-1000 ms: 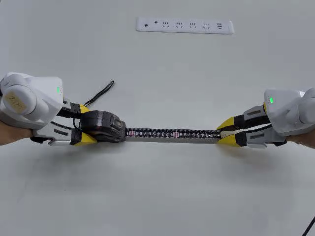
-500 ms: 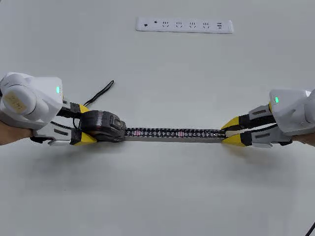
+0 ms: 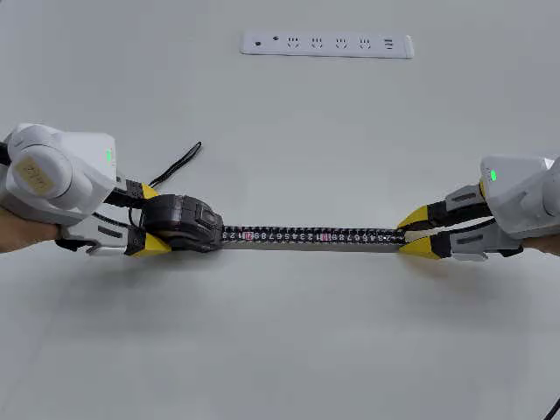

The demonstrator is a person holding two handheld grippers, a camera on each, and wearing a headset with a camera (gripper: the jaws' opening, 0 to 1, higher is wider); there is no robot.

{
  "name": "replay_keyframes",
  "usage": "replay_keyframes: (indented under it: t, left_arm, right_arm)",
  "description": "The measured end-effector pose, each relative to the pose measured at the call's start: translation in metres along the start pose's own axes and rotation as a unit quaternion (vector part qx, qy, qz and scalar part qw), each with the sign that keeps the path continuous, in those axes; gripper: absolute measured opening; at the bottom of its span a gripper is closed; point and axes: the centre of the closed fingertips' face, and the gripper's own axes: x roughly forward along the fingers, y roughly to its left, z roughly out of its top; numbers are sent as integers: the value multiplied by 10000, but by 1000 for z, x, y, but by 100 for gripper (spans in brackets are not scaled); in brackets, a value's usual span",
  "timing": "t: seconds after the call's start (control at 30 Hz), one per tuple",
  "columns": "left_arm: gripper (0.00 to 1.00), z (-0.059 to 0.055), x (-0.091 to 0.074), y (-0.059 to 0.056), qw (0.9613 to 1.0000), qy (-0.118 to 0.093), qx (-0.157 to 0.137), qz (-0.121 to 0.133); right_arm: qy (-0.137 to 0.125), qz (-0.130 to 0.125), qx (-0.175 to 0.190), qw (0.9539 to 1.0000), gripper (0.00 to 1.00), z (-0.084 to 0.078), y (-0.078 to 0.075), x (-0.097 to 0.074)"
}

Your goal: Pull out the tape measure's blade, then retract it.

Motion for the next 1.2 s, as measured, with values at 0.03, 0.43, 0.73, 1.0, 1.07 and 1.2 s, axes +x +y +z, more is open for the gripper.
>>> replay_keyframes:
  t: [0.03,0.43,0.73,1.0,1.07,1.2]
  left_arm:
    - [29,0,0,0,10000,22,-20,-4]
    - [30,0,1,-1,9999,144,49,-10]
    - [30,-1,1,-1,9999,143,-10,-16]
    - [31,-1,1,-1,9999,121,-63,81]
    - [32,-1,1,-1,9999,120,-61,85]
    - [35,-1,1,-1,9998,110,-70,114]
  right_arm:
    - [13,-3,6,10000,12,0,0,0]
    - [180,-38,-166,9997,13,-1,0,1]
    - [332,-45,-293,9990,14,-2,1,5]
    - [414,-82,-321,9986,16,-4,0,5]
    - [415,-84,-319,9986,18,-4,0,5]
    - [435,-126,-321,9985,21,-4,0,4]
